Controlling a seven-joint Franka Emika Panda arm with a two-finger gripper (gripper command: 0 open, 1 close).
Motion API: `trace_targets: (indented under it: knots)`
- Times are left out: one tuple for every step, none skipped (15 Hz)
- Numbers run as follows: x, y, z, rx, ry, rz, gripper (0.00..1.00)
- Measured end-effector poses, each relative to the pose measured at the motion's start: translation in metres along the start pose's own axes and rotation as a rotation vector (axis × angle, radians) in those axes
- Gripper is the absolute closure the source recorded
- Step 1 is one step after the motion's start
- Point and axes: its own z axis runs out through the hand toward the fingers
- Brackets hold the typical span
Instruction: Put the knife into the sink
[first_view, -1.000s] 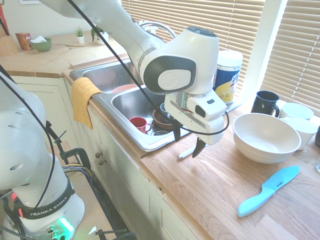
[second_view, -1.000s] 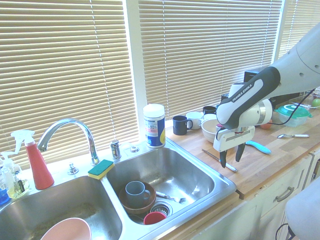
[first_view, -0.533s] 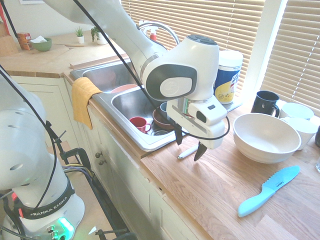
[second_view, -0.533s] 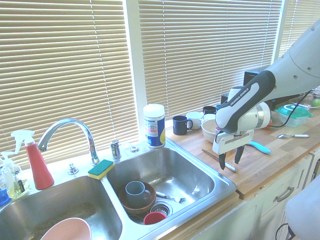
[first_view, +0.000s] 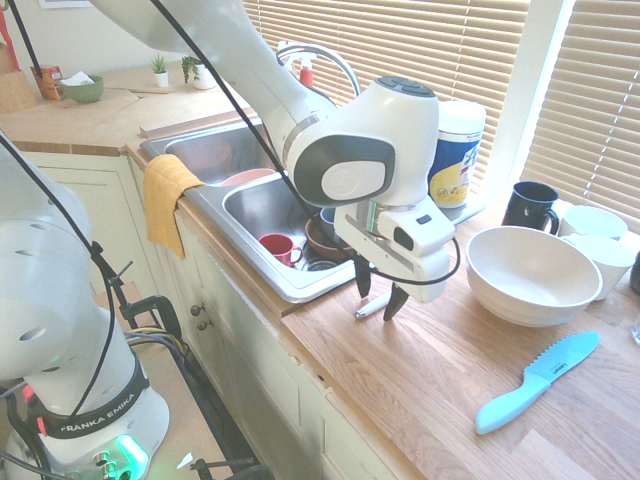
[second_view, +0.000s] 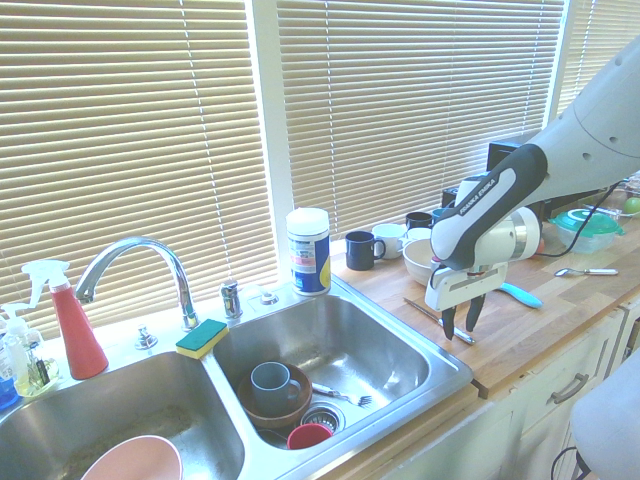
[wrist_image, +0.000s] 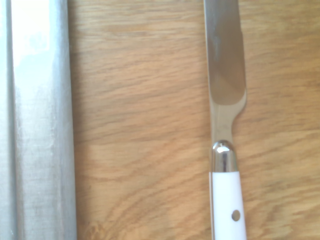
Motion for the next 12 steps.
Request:
trace_targets:
  knots:
    - [-0.0007,-0.0013,0.0001,0.001,0.0,-0.002,1.0]
    - [-0.0018,-0.0035,0.0003,0.002,-0.001,-0.007,1.0]
    - [-0.0028,-0.0056,0.0004,0.003,0.0,-0.008,1.0]
    - [-0.0032,-0.0071,0.0006,0.004,0.0,-0.009,1.0]
    - [-0.0032,-0.0075,0.0006,0.005,-0.001,-0.008,1.0]
    - [-0.0031,-0.0075,0.0007,0.006,-0.001,-0.007,1.0]
    - [-0.003,-0.0075,0.0008,0.008,-0.002,-0.004,1.0]
    - [-0.003,-0.0076,0.0007,0.009,-0.002,-0.003,1.0]
    - [-0.0027,-0.0079,0.0003,0.011,-0.002,-0.001,1.0]
    - [-0.0026,-0.0081,0.0001,0.013,-0.002,0.0,1.0]
    - [-0.0027,-0.0086,-0.0001,0.015,-0.003,0.003,1.0]
    - [-0.003,-0.0101,-0.0005,0.019,-0.004,0.004,1.0]
